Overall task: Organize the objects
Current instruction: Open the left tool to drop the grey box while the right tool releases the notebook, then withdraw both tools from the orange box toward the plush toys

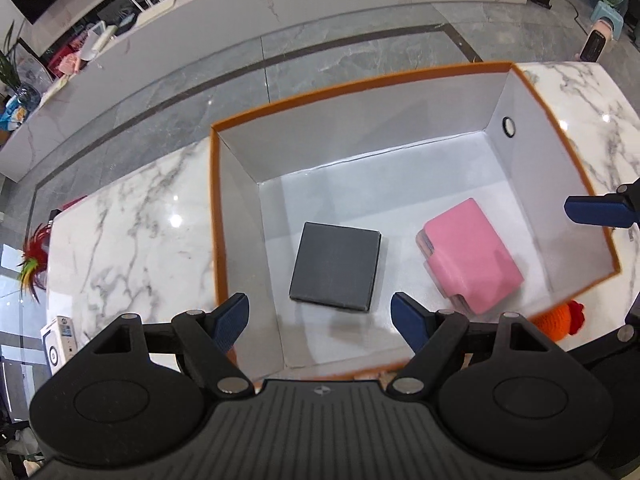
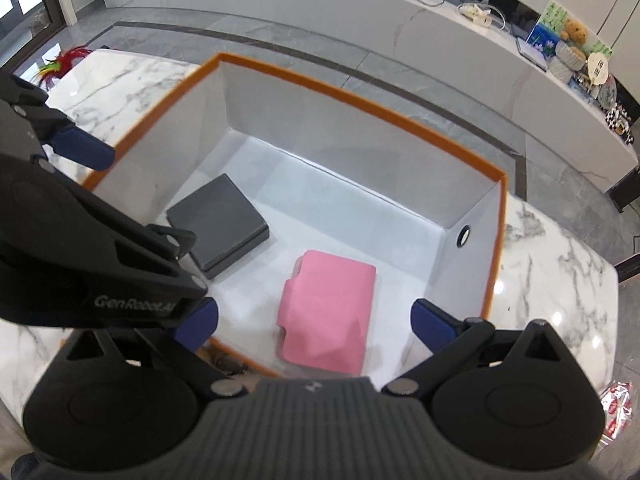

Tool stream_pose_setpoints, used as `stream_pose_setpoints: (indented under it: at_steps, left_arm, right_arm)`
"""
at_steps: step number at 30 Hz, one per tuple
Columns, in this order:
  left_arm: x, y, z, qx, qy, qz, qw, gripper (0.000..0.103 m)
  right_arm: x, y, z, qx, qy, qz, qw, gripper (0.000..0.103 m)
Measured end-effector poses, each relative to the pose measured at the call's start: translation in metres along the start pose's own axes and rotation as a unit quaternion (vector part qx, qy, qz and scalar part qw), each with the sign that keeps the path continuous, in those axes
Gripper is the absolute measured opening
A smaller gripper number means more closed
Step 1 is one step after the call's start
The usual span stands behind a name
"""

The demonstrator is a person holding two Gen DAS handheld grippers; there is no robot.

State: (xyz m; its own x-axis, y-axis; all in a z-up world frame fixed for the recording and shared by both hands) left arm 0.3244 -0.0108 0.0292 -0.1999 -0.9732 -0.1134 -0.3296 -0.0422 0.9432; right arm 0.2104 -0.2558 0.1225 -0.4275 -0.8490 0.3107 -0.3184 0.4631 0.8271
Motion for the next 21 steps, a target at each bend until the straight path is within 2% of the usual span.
stream_pose_setpoints:
  at_steps: [4, 9, 13, 18, 21]
  left_arm:
    - [0.0, 0.017, 0.014, 0.021, 0.026, 0.007, 0.9994, 0.092]
    - [0.001, 0.038, 0.045, 0.044, 0.055, 0.017, 0.9974, 0.092]
    - [0.004, 0.051, 0.076, 0.062, 0.074, 0.026, 0.995, 0.092]
    - [0.016, 0.057, 0.117, 0.079, 0.074, 0.026, 0.9939, 0.092]
    - [0.022, 0.059, 0.14, 0.091, 0.069, 0.04, 0.9926, 0.092]
  right_arm:
    - [-0.009, 0.015, 0.005, 0.015, -0.006, -0.002, 1.0, 0.102]
    - [-0.018, 0.041, 0.026, 0.035, -0.015, -0.013, 0.999, 0.102]
    - [-0.026, 0.057, 0.053, 0.049, -0.027, -0.031, 0.998, 0.102]
    - [-0.046, 0.068, 0.094, 0.065, -0.023, -0.039, 0.997, 0.102]
    - [-0.056, 0.071, 0.116, 0.079, -0.021, -0.051, 0.995, 0.102]
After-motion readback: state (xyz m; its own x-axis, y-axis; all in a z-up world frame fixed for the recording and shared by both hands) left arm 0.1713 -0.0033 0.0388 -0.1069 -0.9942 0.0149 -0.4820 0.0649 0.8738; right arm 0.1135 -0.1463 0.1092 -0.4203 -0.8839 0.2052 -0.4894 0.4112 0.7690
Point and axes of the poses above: each gripper's, at about its wrist camera, not at the fingertips, and y roughly against the way its jaws point, x to its right, z to its underside, the point moved 7 cm from there along -y, roughly the way its jaws point, and after that the axes turned 2 degrees about z, right-handed, at the moved point
